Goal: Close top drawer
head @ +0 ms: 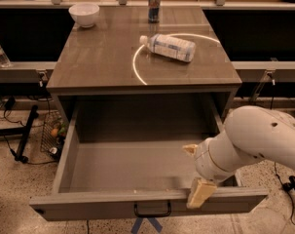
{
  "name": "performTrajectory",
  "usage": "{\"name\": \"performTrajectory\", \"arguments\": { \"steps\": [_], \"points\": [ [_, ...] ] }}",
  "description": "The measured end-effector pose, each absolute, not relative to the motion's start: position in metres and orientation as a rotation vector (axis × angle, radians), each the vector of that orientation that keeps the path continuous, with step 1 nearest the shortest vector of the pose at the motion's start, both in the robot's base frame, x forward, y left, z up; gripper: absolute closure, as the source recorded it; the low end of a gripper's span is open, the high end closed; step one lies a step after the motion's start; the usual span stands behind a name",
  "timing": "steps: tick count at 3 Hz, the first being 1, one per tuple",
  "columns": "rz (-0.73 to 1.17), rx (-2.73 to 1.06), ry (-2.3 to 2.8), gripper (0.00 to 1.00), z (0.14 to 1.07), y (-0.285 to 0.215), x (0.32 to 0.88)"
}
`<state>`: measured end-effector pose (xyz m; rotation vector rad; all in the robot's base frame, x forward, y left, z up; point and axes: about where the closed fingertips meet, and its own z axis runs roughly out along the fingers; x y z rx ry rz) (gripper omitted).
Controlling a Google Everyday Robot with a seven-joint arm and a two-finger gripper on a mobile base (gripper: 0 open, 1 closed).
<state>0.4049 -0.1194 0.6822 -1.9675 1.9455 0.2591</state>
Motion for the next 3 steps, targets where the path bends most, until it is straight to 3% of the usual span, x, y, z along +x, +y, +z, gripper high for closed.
{"name": "performTrajectory", "arguments": {
  "steps": [2,3],
  "points": [
    [0.238,-1.919,1.908,0.64,0.691,-0.096,0.434],
    [0.232,-1.909,1.894,0.95,0.697,-0.088,0.443]
  ]
}}
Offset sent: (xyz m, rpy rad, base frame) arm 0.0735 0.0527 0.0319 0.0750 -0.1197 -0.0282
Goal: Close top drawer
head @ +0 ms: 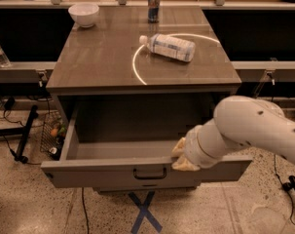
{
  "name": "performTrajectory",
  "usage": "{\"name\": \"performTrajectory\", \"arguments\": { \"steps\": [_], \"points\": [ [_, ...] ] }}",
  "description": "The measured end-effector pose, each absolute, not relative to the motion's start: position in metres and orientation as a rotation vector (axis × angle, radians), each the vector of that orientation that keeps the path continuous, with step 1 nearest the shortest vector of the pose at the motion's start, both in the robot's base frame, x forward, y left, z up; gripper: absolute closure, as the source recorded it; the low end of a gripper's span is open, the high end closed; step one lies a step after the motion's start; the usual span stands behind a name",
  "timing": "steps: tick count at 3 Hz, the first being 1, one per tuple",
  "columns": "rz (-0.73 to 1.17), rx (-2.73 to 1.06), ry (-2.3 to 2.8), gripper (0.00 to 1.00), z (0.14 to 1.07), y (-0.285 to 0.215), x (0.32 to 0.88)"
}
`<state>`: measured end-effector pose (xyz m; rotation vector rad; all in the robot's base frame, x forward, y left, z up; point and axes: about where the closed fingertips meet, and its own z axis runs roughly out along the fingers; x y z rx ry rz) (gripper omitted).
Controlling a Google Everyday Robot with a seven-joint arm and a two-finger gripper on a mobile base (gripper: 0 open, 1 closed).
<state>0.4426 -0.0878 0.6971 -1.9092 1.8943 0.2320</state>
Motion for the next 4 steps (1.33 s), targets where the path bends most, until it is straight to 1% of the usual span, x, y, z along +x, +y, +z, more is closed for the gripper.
{"name": "performTrajectory", "arguments": {
  "steps": [1,2,3,4],
  "points": [
    [0.223,-1.894,1.874,1.00,0.706,-0.076,0.455],
    [0.220,-1.892,1.870,0.74,0.711,-0.074,0.458],
    [0.200,-1.879,1.841,0.50,0.746,-0.060,0.478],
    [0.125,-1.902,1.863,0.22,0.796,-0.085,0.477]
  ]
}}
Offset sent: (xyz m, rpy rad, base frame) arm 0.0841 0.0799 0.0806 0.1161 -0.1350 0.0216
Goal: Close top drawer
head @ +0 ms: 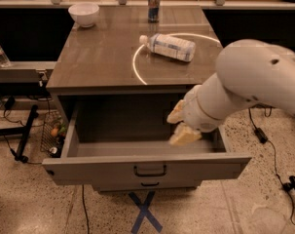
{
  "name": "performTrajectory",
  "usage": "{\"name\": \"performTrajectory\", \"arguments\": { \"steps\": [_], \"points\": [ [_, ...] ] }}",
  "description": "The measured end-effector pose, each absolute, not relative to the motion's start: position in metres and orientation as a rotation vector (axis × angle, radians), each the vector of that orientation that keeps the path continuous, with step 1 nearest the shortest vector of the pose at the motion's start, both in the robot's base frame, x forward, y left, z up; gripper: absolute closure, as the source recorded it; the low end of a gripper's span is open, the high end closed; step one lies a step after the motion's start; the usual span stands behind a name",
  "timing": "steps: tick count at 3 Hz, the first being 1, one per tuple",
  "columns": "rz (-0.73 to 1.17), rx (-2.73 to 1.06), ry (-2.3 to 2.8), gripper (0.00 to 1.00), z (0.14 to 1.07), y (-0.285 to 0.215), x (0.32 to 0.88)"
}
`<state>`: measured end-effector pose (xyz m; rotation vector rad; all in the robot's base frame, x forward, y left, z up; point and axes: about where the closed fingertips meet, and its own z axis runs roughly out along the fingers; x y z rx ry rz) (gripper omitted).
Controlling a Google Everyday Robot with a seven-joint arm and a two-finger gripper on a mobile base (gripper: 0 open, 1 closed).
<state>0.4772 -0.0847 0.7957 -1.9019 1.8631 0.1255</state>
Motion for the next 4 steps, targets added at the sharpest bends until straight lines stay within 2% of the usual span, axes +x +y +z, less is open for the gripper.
{"name": "performTrajectory", "arguments": {
  "steps": [1,3,4],
  "points": [
    [0.087,-1.953,1.895,0.37,0.804,-0.112,0.456],
    [0.095,-2.021,1.972,0.83,0.782,-0.156,0.405],
    [0.130,-2.020,1.995,1.00,0.750,-0.157,0.391]
  ]
}}
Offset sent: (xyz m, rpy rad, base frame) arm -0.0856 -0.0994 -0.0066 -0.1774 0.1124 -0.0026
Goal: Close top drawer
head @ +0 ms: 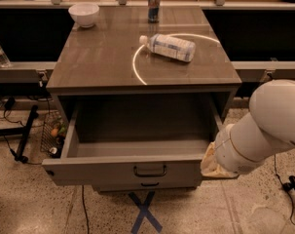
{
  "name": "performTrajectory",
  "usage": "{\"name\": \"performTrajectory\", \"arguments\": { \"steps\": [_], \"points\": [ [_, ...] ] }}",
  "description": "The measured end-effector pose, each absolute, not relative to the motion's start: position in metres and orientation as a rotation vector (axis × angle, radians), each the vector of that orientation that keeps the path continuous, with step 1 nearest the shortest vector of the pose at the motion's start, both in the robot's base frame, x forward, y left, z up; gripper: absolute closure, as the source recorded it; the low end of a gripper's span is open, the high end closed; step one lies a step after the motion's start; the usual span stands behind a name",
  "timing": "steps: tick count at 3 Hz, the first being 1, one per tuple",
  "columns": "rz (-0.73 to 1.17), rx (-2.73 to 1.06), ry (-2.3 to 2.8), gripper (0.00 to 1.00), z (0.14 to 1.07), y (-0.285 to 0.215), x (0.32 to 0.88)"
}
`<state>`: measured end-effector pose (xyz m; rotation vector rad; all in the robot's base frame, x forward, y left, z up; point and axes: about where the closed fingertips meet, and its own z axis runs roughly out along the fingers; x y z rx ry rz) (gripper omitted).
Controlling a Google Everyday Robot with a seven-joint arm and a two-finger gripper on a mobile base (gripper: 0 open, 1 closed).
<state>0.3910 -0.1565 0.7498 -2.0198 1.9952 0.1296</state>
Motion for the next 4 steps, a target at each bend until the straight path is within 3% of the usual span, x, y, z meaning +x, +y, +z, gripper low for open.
{"name": "performTrajectory", "arguments": {
  "steps": [4],
  "points": [
    [-0.013,-1.934,2.082,1.00,0.691,-0.159,0.443]
  ]
}}
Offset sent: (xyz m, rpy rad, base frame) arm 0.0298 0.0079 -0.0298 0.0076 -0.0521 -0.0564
